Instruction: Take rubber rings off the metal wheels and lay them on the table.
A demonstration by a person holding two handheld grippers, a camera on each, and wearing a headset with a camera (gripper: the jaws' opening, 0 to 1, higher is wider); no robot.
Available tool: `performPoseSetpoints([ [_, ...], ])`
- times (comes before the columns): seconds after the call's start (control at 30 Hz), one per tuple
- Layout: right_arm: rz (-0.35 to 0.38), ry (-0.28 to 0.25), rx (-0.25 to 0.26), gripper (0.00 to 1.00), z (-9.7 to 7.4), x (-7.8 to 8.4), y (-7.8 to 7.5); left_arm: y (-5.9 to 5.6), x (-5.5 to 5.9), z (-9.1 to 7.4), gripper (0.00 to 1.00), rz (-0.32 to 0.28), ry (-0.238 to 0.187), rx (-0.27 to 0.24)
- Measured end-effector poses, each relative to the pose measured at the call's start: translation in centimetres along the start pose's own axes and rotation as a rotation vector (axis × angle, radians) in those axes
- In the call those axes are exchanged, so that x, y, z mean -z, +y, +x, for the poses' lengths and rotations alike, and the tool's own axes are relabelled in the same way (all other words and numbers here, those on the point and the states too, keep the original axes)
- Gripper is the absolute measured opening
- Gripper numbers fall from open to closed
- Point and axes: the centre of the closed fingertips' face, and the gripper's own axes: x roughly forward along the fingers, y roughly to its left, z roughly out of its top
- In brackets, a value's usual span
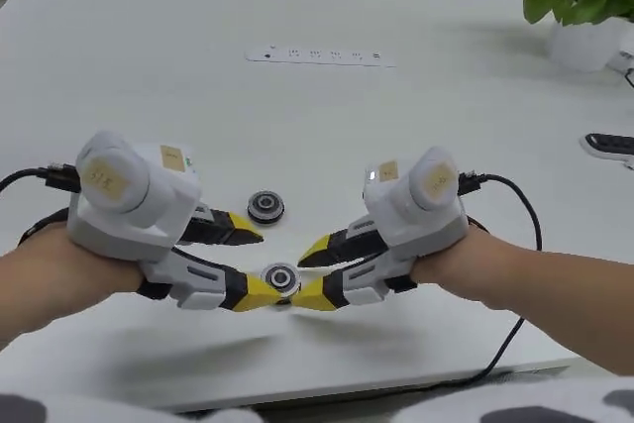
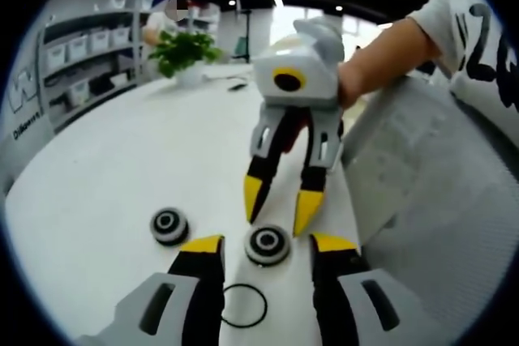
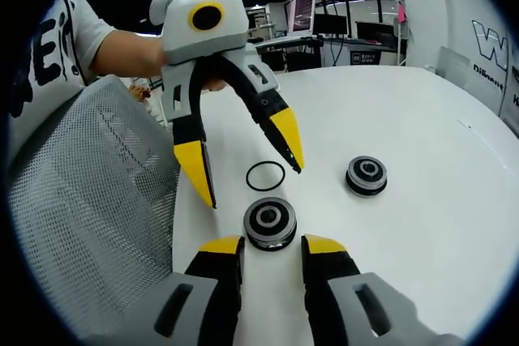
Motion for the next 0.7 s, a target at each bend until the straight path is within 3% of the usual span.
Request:
performPoseSetpoints([
  [0.7, -0.004, 0.007, 0.001, 0.14, 0.3, 0.6, -0.1, -0.5, 1.2, 1.8, 0.22, -0.011, 0.036, 0.017],
])
